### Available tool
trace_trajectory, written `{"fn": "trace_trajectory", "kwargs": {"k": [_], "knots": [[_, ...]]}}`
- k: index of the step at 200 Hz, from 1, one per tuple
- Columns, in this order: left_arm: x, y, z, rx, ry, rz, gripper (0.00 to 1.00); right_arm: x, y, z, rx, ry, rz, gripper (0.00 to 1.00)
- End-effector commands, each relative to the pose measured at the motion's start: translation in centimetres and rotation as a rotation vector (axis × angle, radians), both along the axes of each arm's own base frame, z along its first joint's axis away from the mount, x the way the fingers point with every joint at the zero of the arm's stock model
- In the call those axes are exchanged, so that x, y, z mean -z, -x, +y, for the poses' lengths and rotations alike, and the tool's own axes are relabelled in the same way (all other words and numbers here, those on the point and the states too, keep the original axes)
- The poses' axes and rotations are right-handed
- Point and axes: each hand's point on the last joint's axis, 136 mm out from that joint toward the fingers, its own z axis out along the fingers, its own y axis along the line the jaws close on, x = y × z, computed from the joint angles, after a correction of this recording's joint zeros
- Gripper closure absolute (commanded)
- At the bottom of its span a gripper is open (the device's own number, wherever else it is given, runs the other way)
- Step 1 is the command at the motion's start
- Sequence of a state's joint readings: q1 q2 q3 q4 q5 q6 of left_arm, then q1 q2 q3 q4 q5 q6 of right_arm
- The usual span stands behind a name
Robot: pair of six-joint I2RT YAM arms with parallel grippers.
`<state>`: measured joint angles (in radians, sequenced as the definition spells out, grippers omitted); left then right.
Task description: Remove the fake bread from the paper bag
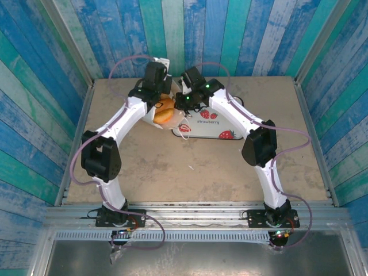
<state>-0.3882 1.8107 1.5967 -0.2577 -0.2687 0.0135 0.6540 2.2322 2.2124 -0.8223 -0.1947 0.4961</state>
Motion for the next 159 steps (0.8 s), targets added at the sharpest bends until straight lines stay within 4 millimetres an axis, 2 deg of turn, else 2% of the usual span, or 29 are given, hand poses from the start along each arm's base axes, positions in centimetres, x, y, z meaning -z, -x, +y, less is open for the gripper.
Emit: {"fn": "trace_trajectory", "kwargs": {"k": [1, 43, 101, 159], "knots": [[0.4, -1.5, -0.4, -0.023, 0.028, -0.005, 1.0, -3.7, 1.3, -0.2, -0.036, -0.007, -0.062, 0.84], [0.4, -2.1, -0.2, -0.061, 0.03, 0.008, 1.0, -5.3, 3.6, -1.0, -0.067, -0.008, -0.072, 0.87], [0.0, -2.5, 0.8, -0.104, 0.046, 0.011, 1.0, -6.4, 6.7, -3.1, -0.089, -0.006, -0.06, 0.87], [0.6, -2.9, 0.6, -0.099, 0.054, 0.04, 1.0, -8.2, 8.0, -3.9, -0.109, -0.025, -0.087, 0.87]]}}
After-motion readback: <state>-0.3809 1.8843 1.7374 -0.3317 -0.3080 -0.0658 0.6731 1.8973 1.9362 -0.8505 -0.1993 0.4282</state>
